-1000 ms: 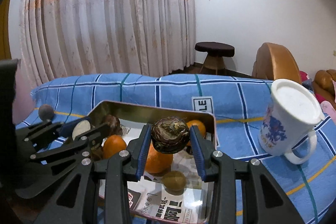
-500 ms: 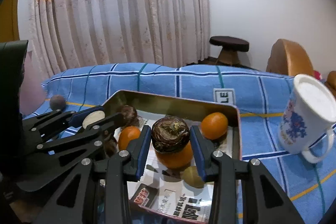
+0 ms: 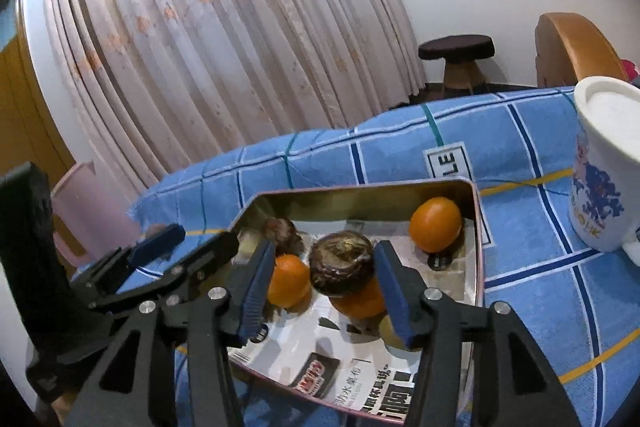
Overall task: Organize fruits
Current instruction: 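Carry the brown fruit into the tin and open the right tool while the left tool drops the slice in, then lift both open tools from the tin back toward the remaining fruits, then grasp the small kiwi-like fruit with the right tool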
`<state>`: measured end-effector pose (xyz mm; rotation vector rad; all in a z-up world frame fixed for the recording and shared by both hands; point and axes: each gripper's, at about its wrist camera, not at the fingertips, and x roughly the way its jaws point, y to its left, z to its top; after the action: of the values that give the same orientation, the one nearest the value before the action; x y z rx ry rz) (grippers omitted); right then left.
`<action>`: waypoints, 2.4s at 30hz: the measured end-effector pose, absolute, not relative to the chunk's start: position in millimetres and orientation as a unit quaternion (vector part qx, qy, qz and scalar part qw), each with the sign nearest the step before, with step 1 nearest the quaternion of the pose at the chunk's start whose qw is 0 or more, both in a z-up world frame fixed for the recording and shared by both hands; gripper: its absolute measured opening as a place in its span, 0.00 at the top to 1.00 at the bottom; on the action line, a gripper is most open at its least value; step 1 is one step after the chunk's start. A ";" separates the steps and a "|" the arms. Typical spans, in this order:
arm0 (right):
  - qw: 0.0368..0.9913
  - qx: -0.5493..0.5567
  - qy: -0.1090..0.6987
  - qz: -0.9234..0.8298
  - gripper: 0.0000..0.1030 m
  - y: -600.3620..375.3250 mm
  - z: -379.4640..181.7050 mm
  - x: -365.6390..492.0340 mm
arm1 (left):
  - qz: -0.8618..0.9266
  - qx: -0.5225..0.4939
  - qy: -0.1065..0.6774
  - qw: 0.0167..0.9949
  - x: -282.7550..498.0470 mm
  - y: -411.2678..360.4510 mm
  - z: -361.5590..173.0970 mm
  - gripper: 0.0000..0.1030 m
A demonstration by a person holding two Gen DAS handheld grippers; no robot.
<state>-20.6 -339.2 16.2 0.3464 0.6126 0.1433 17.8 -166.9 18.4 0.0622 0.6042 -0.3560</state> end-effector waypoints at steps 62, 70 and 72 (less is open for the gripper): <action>0.974 0.052 0.219 -0.032 0.18 -160.7 28.6 -32.3 | 0.004 0.022 0.288 0.957 26.4 43.6 -1.3 0.00; 0.959 0.037 0.280 0.037 0.18 -116.2 16.4 2.2 | 0.060 -0.005 0.318 0.946 47.8 93.2 -10.1 0.00; 0.949 0.025 0.307 0.063 0.34 -101.7 9.8 13.3 | 0.068 -0.022 0.334 0.940 53.2 104.1 -14.8 0.00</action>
<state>13.3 -101.7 9.8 0.0505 0.6252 0.1280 53.2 104.1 -14.8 -0.0454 0.6824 0.1384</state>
